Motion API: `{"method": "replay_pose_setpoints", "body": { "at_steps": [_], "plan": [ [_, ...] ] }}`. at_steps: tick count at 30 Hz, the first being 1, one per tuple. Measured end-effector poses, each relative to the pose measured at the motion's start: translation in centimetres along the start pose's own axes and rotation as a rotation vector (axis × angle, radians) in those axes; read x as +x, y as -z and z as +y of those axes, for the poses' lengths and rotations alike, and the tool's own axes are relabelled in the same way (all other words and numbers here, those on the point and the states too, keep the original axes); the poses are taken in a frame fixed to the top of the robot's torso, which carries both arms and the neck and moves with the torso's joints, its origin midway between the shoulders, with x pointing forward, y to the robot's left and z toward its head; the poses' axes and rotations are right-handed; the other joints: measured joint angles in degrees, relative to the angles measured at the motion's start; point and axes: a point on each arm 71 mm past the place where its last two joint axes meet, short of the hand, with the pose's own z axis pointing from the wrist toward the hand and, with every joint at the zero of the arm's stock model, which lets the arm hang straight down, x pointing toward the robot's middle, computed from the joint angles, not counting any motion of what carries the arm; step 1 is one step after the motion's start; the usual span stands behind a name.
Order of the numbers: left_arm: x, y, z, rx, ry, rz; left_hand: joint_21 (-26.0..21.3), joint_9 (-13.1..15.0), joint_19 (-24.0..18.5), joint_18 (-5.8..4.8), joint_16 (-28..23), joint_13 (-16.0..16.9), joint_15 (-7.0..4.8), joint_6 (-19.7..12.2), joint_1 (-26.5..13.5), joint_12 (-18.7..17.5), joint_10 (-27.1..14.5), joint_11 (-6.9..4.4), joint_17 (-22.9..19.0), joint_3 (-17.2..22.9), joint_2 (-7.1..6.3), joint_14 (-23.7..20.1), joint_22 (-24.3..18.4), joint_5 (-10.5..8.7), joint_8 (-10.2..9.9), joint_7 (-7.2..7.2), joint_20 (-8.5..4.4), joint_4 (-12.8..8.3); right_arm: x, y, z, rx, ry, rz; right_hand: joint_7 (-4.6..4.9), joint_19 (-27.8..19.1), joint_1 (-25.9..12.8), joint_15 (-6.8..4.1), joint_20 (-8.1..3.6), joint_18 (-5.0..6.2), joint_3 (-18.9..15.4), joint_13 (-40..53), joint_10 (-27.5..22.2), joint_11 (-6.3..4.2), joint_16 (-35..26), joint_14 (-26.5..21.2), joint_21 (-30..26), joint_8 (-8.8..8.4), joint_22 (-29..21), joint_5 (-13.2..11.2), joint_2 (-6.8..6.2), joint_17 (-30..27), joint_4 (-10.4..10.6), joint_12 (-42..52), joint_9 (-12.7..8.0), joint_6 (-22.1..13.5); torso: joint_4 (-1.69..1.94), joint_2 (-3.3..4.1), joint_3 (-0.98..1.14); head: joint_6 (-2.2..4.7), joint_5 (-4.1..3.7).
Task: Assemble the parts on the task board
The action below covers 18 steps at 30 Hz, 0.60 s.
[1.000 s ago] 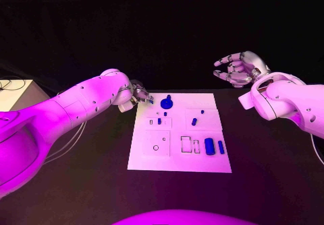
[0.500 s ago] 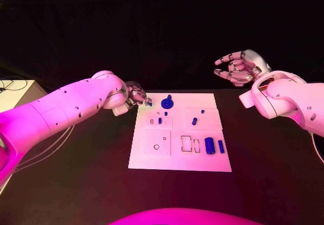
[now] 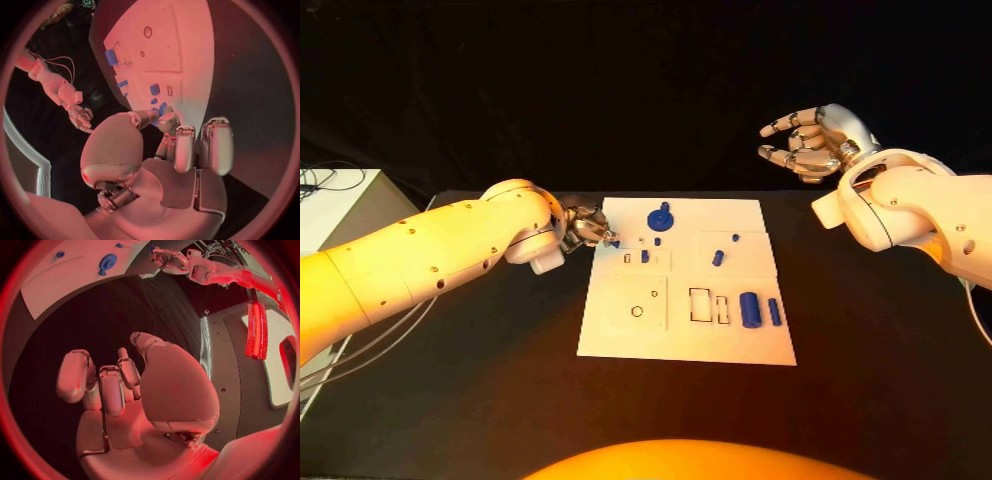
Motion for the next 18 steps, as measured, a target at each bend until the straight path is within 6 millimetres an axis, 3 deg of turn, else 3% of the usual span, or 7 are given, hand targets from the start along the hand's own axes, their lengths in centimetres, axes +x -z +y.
{"method": "replay_pose_setpoints", "body": {
  "at_steps": [18],
  "plan": [
    [1.5, -0.3, -1.1, 0.023, -0.022, -0.046, 0.2, -0.1, 0.2, 0.00, 0.2, -0.5, -0.20, 0.2, -0.7, 0.0, 0.0, 0.00, 0.0, 0.2, -0.23, 0.2, 0.0, 0.23, 0.1, 0.02, -0.16, 0.1, 0.2, 0.1, -0.2, 0.005, 0.000, 0.004, -0.01, 0.0, 0.0, 0.00, 0.00, 0.00, 0.0, 0.0, 0.0, 0.00, 0.0, 0.0, 0.0, 0.00, 0.0, 0.0, 0.00, 0.0, 0.0, 0.0, 0.0, 0.0, 0.00, -0.02, -0.01, -0.63, 0.01]
  ]
}}
